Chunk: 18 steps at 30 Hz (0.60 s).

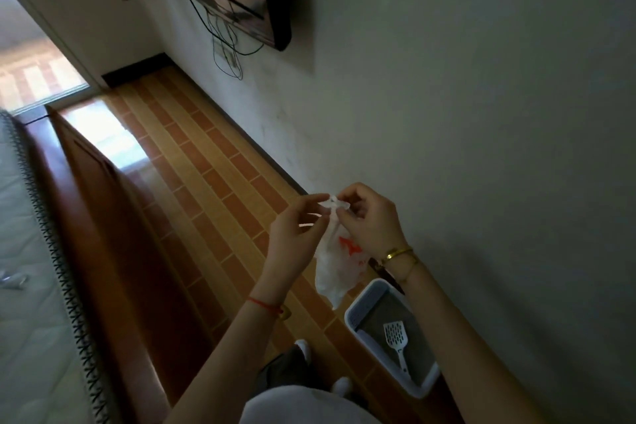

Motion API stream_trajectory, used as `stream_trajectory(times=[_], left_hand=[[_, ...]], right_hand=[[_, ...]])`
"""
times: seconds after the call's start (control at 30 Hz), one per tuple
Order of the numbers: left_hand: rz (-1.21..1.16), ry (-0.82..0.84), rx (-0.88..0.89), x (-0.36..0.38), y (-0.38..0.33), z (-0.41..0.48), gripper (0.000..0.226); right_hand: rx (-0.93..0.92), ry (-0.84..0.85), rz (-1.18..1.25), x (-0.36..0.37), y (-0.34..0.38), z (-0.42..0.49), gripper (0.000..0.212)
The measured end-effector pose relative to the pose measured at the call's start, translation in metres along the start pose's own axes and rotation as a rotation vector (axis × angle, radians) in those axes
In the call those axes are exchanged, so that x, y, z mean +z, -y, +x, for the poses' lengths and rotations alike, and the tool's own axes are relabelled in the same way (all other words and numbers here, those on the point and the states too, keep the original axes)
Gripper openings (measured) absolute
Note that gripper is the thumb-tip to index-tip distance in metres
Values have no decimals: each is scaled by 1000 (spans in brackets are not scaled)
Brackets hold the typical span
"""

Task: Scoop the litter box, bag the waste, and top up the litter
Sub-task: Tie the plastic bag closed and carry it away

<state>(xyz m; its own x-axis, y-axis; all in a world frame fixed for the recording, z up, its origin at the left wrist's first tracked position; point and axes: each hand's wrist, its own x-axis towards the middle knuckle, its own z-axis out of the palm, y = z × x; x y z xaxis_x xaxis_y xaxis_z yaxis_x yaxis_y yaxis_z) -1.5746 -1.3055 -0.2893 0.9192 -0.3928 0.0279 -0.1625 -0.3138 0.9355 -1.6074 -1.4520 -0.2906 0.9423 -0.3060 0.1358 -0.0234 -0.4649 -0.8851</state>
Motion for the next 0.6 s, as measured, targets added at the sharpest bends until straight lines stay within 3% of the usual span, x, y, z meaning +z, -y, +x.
stream_trajectory(times=[0.1,0.23,0.3,0.43,0.6], left_hand=[[152,-71,58,-15,7,4,29],[290,-120,86,-36,15,14,11],[282,-150,99,-48,21,20,8],[215,-133,132,-81,34,38,22],[264,-116,116,-138,58,77,14]], right_hand=[[-49,117,-6,8,13,8,11],[-127,188,-34,22,27,26,8],[-148,219,-44,31,32,39,8],[-161,349,-57,59,43,70,7],[-214,431,-84,107,60,119,4]])
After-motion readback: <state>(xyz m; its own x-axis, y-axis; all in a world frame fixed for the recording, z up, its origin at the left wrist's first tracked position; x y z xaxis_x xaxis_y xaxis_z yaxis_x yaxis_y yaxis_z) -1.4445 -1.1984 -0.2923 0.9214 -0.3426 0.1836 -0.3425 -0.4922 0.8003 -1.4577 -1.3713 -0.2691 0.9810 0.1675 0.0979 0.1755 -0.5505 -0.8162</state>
